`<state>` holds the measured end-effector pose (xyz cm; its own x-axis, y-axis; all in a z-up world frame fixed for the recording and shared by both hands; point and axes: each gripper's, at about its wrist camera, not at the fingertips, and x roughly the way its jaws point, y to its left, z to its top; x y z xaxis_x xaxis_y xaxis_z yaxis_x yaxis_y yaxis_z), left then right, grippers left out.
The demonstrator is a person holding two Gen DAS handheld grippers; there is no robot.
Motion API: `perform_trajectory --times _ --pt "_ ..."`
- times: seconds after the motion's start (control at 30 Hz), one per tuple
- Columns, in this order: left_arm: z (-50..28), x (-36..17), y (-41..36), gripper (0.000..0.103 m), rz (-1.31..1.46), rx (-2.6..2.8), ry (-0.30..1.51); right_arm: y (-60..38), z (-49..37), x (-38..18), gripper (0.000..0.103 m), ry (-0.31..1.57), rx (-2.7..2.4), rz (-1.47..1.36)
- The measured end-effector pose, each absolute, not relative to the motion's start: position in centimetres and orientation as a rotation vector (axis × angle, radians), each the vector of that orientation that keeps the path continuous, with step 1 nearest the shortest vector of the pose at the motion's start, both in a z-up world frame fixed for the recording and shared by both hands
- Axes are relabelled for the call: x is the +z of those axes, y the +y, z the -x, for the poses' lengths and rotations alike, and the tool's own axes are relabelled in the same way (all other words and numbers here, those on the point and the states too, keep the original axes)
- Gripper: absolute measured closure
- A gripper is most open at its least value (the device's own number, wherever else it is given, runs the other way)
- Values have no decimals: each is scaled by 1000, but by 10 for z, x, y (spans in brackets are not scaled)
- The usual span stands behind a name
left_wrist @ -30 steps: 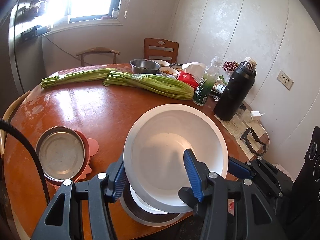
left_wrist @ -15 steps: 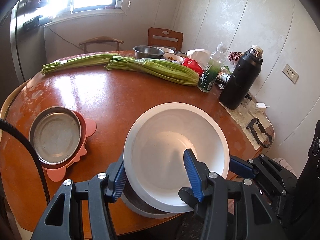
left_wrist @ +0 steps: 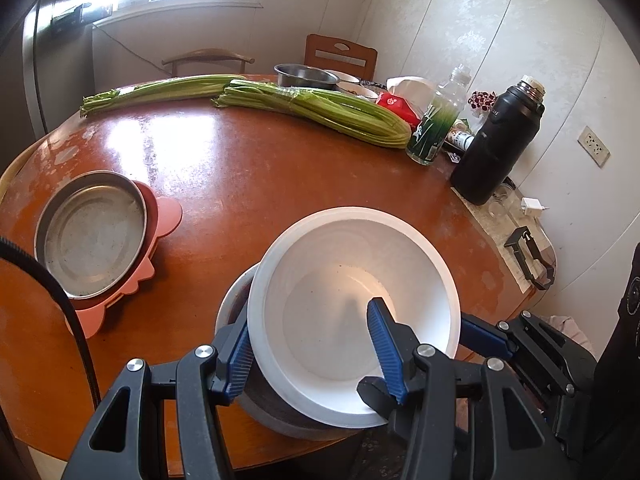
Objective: Organize plates and bowls
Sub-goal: 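Lower the paper cup into the white paper bowl and open the left tool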
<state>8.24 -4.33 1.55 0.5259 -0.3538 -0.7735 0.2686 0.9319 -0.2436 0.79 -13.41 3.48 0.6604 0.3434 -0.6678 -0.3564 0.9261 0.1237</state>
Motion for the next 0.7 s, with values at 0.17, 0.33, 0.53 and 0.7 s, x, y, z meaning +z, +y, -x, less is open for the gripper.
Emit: perform_trajectory --times 0.17,0.33,0.53,0.7 --pt "-84 8 -48 50 76 -349 952 -135 -10 27 40 767 397 17" --pt "-88 1 -50 50 65 -332 962 -136 -12 21 40 773 398 19" --pt "-91 -6 -54 50 45 -307 963 -138 -16 13 41 787 394 13" --pt "-93 -8 -54 50 41 -291 964 -139 -19 9 41 794 395 9"
